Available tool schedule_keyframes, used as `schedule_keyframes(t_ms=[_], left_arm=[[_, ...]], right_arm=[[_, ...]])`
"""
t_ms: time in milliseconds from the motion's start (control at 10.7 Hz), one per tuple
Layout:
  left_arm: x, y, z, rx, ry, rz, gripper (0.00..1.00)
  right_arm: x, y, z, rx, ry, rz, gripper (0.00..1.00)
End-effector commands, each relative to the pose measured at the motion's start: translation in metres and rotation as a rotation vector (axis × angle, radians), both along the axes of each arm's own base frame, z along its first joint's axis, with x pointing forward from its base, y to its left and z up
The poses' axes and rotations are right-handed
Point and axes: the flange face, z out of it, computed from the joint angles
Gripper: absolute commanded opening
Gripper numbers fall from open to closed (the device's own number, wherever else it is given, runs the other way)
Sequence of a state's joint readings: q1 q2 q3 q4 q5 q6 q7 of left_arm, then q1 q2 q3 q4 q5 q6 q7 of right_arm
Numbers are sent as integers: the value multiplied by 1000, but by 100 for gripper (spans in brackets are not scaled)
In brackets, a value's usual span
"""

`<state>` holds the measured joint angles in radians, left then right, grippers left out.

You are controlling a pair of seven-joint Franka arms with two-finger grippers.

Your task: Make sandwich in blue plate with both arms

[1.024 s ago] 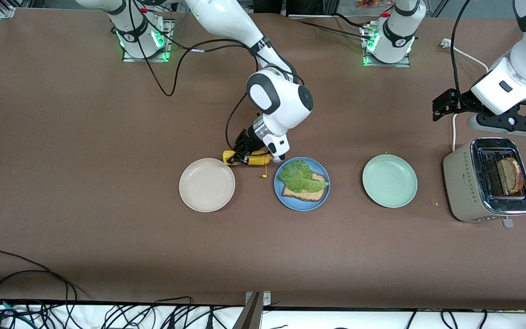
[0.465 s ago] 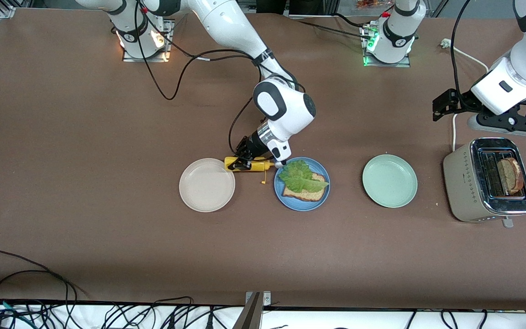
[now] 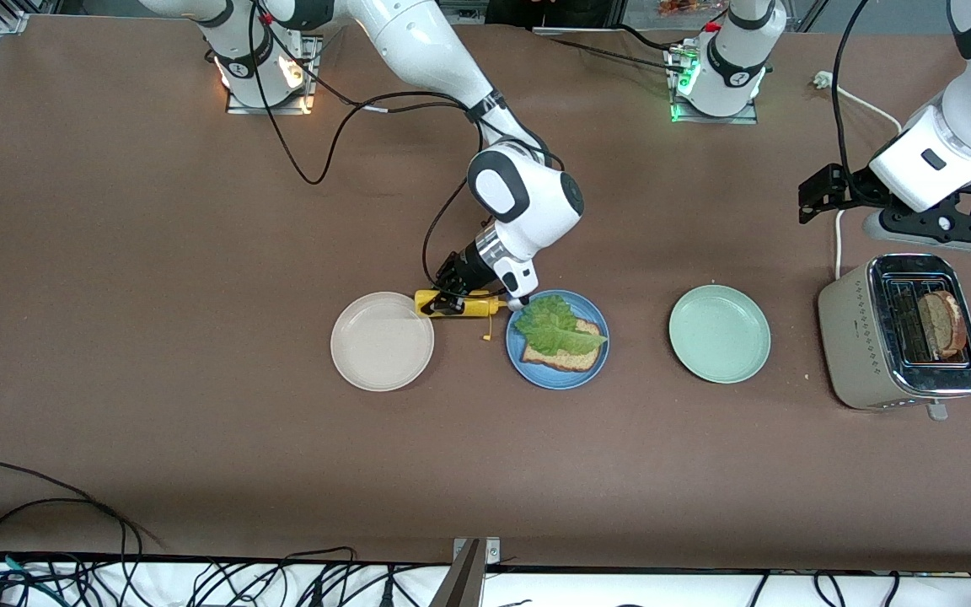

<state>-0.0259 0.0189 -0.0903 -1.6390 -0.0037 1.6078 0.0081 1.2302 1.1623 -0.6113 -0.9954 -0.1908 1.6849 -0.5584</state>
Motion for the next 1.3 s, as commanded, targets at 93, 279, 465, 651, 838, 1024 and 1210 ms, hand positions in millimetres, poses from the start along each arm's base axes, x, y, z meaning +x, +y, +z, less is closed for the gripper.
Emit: schedule_keyframes(t_ms=[93, 279, 465, 651, 838, 1024, 1210], left_arm=[[1, 1, 6, 13, 0, 2, 100], [1, 1, 6, 13, 0, 2, 100], [1, 1, 6, 13, 0, 2, 100], [1, 1, 6, 13, 0, 2, 100], [1, 1, 6, 13, 0, 2, 100], [1, 1, 6, 13, 0, 2, 100], [1, 1, 6, 13, 0, 2, 100]], right_arm=[[5, 2, 7, -26, -33, 4, 0], [15, -1, 37, 39, 3, 8, 0], [36, -25, 72, 156, 94, -38, 0], [63, -69, 117, 359, 188, -86, 0], [83, -116, 143, 530, 270, -131, 0], [103, -149, 165, 684, 350, -142, 0], [121, -181, 175, 828, 408, -161, 0]])
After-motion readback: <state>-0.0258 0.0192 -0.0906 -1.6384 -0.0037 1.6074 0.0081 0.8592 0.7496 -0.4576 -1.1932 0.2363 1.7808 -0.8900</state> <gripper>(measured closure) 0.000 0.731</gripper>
